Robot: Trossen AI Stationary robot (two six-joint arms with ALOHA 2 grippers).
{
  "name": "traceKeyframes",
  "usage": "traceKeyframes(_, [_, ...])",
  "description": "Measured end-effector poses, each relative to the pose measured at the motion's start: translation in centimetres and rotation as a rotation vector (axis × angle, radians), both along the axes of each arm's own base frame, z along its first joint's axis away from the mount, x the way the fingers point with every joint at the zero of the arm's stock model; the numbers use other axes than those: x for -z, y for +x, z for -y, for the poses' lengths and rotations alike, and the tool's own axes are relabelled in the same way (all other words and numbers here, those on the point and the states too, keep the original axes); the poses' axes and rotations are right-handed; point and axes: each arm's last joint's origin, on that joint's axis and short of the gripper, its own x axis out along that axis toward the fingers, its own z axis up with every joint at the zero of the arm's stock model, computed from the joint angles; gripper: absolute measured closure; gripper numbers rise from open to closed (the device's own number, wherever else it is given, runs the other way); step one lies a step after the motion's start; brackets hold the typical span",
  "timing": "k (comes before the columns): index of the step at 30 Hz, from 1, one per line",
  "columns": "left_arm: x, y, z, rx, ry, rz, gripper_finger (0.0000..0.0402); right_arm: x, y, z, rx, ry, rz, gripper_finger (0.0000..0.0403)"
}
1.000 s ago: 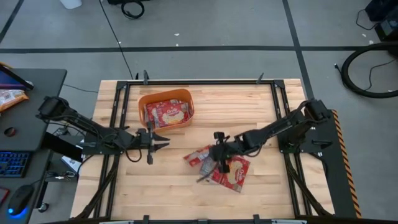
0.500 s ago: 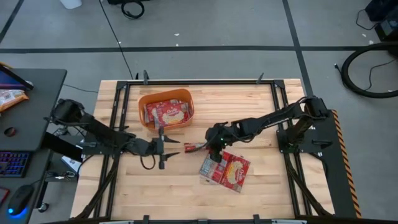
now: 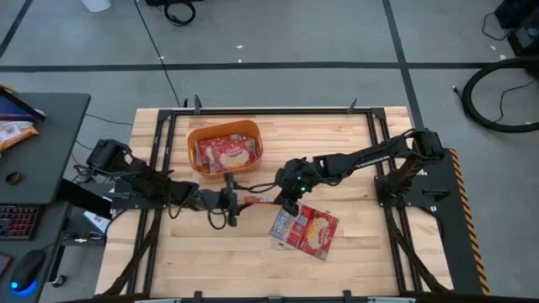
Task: Sort popcorn bags into baskets
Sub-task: Put the red popcorn bag into the orange container
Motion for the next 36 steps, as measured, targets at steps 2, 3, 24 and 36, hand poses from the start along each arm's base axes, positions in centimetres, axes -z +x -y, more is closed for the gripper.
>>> traceKeyframes(2, [-0.1,0.2,0.0,0.017,-0.016,-0.007,0.0195,-0.1,0.0,0.0,0.0,0.001,0.007,0.04])
traceKeyframes(3, [0.0,0.2,0.0,0.025,-0.02,-0.012,0.0208,-0.1,0.1,0.0,0.0,0.002,0.01,0.04])
traceKeyframes(24, [-0.7,0.6,-0.4,-0.013,-0.108,0.05,0.0357,-3.8,-1.3,-0.3,-0.063,-0.418,0.21,0.0347])
traceKeyframes(36, [-3.6,-0.3,-1.9,-0.092,-0.267,0.143,0.0365,-7.4,-0.1,-0.8,-0.019,-0.577,0.089,0.0288])
